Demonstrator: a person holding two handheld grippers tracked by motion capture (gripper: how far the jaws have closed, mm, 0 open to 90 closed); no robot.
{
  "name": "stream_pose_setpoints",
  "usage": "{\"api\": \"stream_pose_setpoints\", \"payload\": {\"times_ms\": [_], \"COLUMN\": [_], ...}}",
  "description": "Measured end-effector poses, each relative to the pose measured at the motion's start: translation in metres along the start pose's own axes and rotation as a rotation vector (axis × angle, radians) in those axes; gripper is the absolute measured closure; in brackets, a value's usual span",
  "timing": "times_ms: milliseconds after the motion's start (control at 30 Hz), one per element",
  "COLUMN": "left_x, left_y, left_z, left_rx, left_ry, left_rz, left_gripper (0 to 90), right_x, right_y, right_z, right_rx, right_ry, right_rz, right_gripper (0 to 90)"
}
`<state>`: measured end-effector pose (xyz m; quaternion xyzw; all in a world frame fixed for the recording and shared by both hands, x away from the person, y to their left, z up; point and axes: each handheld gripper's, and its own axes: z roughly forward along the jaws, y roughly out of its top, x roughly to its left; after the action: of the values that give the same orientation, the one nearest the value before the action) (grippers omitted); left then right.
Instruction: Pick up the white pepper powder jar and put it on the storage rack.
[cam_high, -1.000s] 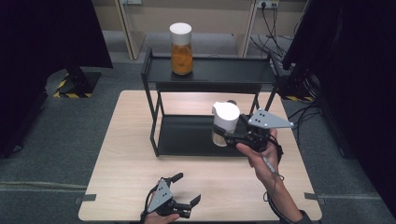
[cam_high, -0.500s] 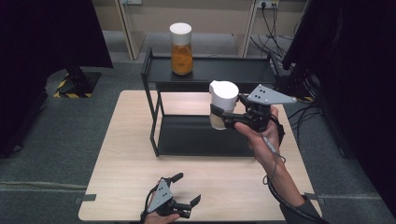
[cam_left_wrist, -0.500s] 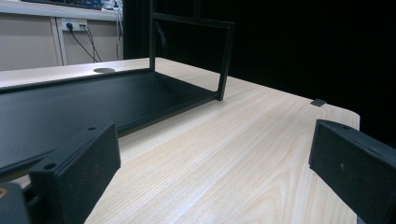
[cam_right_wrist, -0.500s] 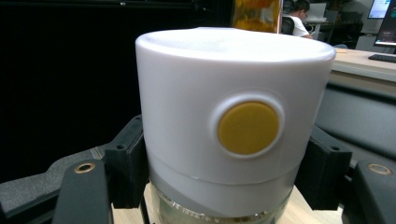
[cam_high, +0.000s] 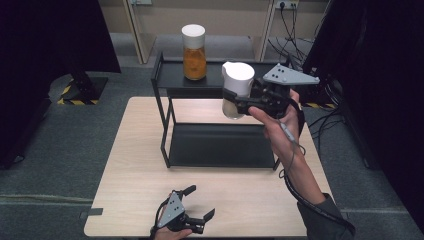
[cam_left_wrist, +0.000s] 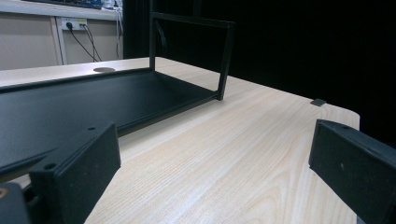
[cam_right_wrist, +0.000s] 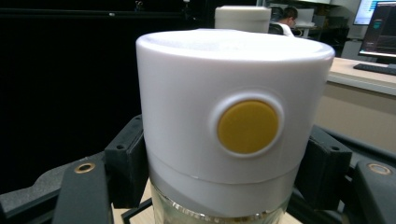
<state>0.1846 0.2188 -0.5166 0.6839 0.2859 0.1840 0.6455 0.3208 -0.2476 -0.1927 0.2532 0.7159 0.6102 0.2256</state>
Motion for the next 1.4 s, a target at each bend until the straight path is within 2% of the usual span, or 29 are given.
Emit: {"api": "stream_pose_setpoints", "payload": {"times_ms": [600,1033,1400], "left_x": [0.001,0.001,0.001], "left_y": [0.000,0.000,0.000], "left_z": [0.000,0.000,-0.001], "left_rx": [-0.001,0.002,-0.001], "left_ry": [-0.003,-0.010,-0.013], "left_rz": [-0.005,-0.008,-0.007], "left_gripper": [1.5,1.6,1.6], "right_x": [-0.008,-0.021,-0.022], "right_y": [0.037,0.038,0.034], "right_z": [0.034,0.063,0.084], "right_rx": [0.018,0.008,0.003], "right_ry": [-0.106,-0.197,-0.233], "right_rz": [0.025,0.038,0.047], "right_gripper": [30.7,30.7,30.7]}}
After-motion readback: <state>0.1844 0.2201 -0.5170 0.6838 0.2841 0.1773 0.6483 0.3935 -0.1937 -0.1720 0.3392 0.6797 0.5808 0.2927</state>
